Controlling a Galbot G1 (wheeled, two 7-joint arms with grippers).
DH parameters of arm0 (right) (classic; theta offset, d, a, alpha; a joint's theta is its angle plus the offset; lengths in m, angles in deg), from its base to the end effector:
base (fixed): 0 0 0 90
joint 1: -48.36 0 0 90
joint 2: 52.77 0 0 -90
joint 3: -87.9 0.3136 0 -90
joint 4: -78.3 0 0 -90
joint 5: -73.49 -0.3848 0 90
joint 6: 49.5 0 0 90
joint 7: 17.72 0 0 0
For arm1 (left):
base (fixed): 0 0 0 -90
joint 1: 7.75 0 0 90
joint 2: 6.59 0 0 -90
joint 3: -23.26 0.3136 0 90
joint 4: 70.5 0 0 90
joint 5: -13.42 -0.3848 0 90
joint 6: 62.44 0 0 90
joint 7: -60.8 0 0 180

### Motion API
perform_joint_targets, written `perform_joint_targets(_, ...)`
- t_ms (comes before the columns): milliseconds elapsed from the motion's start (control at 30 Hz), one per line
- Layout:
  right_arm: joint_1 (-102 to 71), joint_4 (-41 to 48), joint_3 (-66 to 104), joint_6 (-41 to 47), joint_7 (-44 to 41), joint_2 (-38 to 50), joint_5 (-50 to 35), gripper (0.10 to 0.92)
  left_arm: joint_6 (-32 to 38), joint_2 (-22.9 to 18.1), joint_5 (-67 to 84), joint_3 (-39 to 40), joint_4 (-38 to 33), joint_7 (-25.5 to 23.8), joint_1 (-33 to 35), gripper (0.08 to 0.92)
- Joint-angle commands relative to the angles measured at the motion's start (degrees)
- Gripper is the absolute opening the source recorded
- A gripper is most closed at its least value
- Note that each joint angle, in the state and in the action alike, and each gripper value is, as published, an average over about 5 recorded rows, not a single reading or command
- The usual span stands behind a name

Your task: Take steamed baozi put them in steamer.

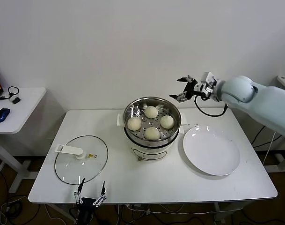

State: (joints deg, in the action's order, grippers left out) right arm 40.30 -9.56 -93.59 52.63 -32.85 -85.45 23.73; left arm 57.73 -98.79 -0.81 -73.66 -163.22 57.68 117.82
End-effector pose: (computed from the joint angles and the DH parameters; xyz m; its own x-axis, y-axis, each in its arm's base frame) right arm 0.4943 -0.0685 -0.0801 -0.7145 -0.5336 0.4526 -0.6994 0.5274 -0.4824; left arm 0.1377 0.0349 -0.4635 -0.9955 0.0539 0.0777 0.0711 0.9681 0.2404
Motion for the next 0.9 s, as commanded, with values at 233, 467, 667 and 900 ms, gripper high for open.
perform_joint_targets(233,-94.67,-29.43,96.47,-12.55,17.76,-5.93,11.80,0.823,0.11,0.26,1.16,-0.29,-0.59,0.08,-0.32,0.823)
perform_joint_targets(467,-110.22,-29.86,105.03,-23.11,11.41,-23.89,17.70,0.823,0.12,0.60,1.56,-0.33,-0.86,0.10,-0.23,0.823)
perform_joint_targets(667,-119.21,-28.14,105.34,-34.40,5.30,-34.06,18.86,0.823,0.14,0.58,1.58,-0.37,-1.23,0.10,-0.02,0.823)
perform_joint_targets(900,-125.51,-20.76,101.71,-49.74,1.32,-40.12,18.38,0.823,0.06,0.47,1.72,-0.57,-2.05,0.09,0.34,0.823)
